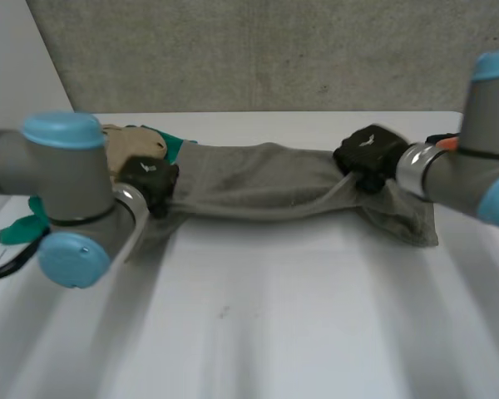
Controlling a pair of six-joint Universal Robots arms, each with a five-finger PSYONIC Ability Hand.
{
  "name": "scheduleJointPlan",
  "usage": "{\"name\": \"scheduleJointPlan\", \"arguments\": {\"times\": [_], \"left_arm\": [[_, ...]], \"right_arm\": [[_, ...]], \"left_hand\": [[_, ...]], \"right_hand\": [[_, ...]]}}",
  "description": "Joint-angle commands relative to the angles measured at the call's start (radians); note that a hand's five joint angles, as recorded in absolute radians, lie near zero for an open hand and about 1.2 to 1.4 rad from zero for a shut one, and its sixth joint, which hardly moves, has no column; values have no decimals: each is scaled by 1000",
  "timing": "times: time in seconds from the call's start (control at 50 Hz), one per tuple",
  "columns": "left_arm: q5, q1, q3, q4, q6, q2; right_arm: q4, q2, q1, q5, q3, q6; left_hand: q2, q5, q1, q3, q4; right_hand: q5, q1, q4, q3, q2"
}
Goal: Fold the laundry.
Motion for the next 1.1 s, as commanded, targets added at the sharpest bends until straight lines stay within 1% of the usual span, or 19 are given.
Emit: {"name": "scheduleJointPlan", "arguments": {"times": [0.02, 0.08, 0.1, 0.16, 0.26, 0.32, 0.38, 0.44, 0.52, 0.6, 0.66, 0.68, 0.74, 0.76, 0.82, 0.84, 0.92, 1.02, 1.1], "left_arm": [[90, 39, -91, -17, 69, 255], [126, 48, -108, -45, 77, 402], [142, 54, -108, -54, 76, 470], [170, 62, -84, -68, 73, 587], [184, 68, -15, -77, 62, 658], [183, 77, 32, -99, 65, 614], [187, 82, 74, -119, 73, 525], [186, 83, 104, -128, 89, 438], [193, 96, 176, -116, 148, 263], [187, 100, 320, -96, 183, 85], [192, 102, 481, -77, 172, -38], [189, 102, 568, -59, 156, -81], [176, 100, 689, -27, 108, -102], [163, 100, 753, 1, 65, -103], [129, 96, 823, 50, 4, -84], [106, 92, 843, 83, -33, -64], [92, 91, 835, 134, -55, -11], [112, 102, 757, 107, -50, 23], [124, 129, 632, 79, -44, 52]], "right_arm": [[34, -279, -69, 11, 210, 2], [75, -416, -106, 15, 227, -12], [86, -474, -123, 21, 216, 3], [83, -557, -152, 33, 178, 69], [56, -629, -200, 22, 121, 219], [51, -623, -236, -11, 115, 288], [49, -576, -243, -44, 142, 296], [42, -534, -209, -41, 167, 281], [8, -443, -175, 19, 186, 215], [-84, -315, -140, 91, 155, 166], [-214, -223, -83, 139, 88, 154], [-295, -187, -69, 172, 37, 161], [-417, -151, -57, 246, -43, 189], [-497, -142, -52, 296, -86, 218], [-615, -143, -52, 352, -144, 272], [-689, -148, -49, 367, -172, 307], [-751, -168, -52, 341, -212, 332], [-701, -178, -55, 303, -218, 332], [-629, -185, -59, 278, -175, 330]], "left_hand": [[201, 233, 257, 209, 203], [201, 233, 257, 209, 203], [201, 233, 257, 209, 203], [201, 233, 257, 209, 203], [201, 233, 257, 209, 203], [201, 233, 257, 209, 203], [201, 233, 257, 209, 203], [201, 233, 257, 209, 203], [201, 233, 257, 209, 203], [201, 233, 257, 209, 203], [201, 233, 257, 209, 203], [201, 233, 257, 209, 203], [201, 233, 257, 209, 203], [201, 233, 257, 209, 203], [201, 233, 257, 209, 203], [201, 233, 257, 209, 203], [201, 233, 257, 209, 203], [201, 233, 257, 209, 203], [201, 233, 257, 209, 203]], "right_hand": [[232, 284, 207, 220, 222], [232, 284, 207, 220, 222], [232, 284, 207, 220, 222], [232, 284, 207, 220, 222], [232, 284, 207, 220, 222], [232, 284, 207, 220, 222], [232, 284, 207, 220, 222], [232, 284, 207, 220, 222], [232, 284, 207, 220, 222], [232, 284, 207, 220, 222], [232, 284, 207, 220, 222], [232, 284, 207, 220, 222], [232, 284, 207, 220, 222], [232, 284, 207, 220, 222], [232, 284, 207, 220, 222], [232, 284, 207, 220, 222], [232, 284, 207, 220, 222], [232, 284, 207, 220, 222], [232, 284, 207, 220, 222]]}}
